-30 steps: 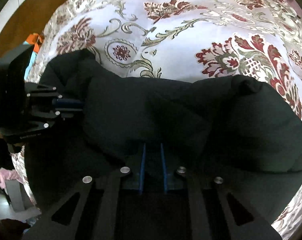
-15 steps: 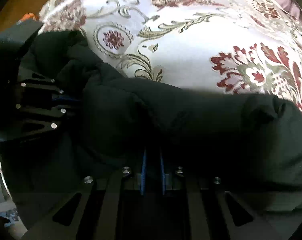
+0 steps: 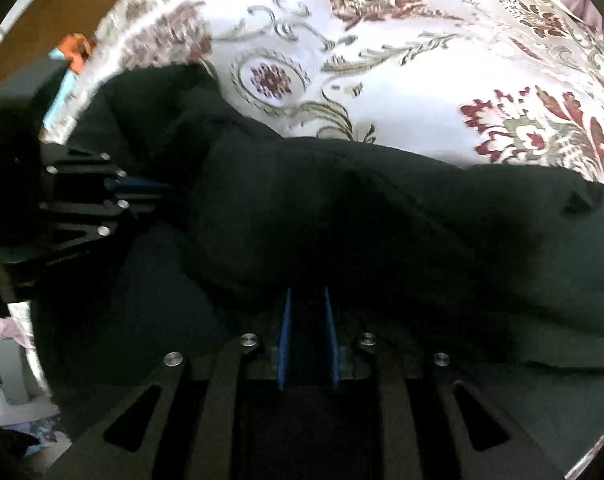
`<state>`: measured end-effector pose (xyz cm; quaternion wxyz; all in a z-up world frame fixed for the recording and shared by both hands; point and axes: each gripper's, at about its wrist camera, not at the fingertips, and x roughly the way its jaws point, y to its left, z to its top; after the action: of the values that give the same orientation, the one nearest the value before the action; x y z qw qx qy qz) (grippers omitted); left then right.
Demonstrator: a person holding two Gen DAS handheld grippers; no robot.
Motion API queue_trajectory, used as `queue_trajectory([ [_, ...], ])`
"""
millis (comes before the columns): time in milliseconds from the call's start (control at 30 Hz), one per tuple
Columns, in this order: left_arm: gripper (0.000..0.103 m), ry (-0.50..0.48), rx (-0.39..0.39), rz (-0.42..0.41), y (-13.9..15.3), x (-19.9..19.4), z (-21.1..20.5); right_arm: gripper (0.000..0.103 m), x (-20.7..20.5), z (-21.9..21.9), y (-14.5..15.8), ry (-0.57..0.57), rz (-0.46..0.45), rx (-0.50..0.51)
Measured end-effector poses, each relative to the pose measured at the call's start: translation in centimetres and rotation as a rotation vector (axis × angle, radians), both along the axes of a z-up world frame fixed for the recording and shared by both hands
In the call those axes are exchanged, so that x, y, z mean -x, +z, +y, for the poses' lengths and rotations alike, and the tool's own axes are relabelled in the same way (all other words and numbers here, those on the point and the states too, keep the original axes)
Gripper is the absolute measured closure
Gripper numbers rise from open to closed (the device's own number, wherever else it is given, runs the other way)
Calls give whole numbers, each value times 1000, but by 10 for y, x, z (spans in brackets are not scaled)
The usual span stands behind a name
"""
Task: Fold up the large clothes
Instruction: 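Open both grippers and lift them off the folded black jacket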
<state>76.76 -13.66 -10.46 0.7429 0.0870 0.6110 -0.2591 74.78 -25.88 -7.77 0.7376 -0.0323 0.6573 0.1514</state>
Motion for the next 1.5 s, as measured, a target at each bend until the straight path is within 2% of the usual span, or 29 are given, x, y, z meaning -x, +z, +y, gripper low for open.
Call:
queue_trajectory([
  [100,92,-1,18,-47,-8,6,2,88,2,-1,-9,9,-21,7],
  [233,92,18,33,-107,-8,19,7,88,20,1,-11,1,-138,34],
  [367,91,47,47,-77,9,24,14,88,39,-3,3,-22,-225,15],
  [433,90,69,48,-56,17,25,17,80,46,-8,15,-63,-235,-13],
  [467,88,79,51,-50,21,23,18,68,48,-7,20,-75,-243,-25],
  [500,84,92,54,-45,25,25,21,61,54,-8,29,-89,-264,-23],
  [533,81,103,57,-45,30,28,22,60,56,-10,31,-91,-276,-16],
  [567,73,112,59,-50,36,32,22,55,61,-10,39,-95,-300,5],
  [600,64,119,60,-56,40,37,21,45,65,-11,46,-98,-320,14],
  [633,56,126,66,-65,45,40,21,41,63,-10,45,-104,-333,16],
  [700,29,148,80,-101,60,50,25,37,73,-20,60,-133,-364,27],
  [733,26,158,86,-119,65,51,25,36,75,-26,66,-142,-371,30],
  [800,23,179,105,-143,78,58,28,27,83,-28,78,-165,-397,40],
  [867,21,204,110,-157,88,61,29,23,88,-29,86,-180,-422,44],
  [1000,11,262,133,-263,117,79,37,10,100,-27,105,-226,-476,60],
  [1100,3,295,149,-329,134,87,41,8,108,-27,117,-264,-520,54],
  [1267,0,314,162,-435,161,110,44,2,127,-26,140,-323,-604,15],
  [1500,0,325,176,-476,182,136,49,2,160,-25,160,-396,-697,-15],
])
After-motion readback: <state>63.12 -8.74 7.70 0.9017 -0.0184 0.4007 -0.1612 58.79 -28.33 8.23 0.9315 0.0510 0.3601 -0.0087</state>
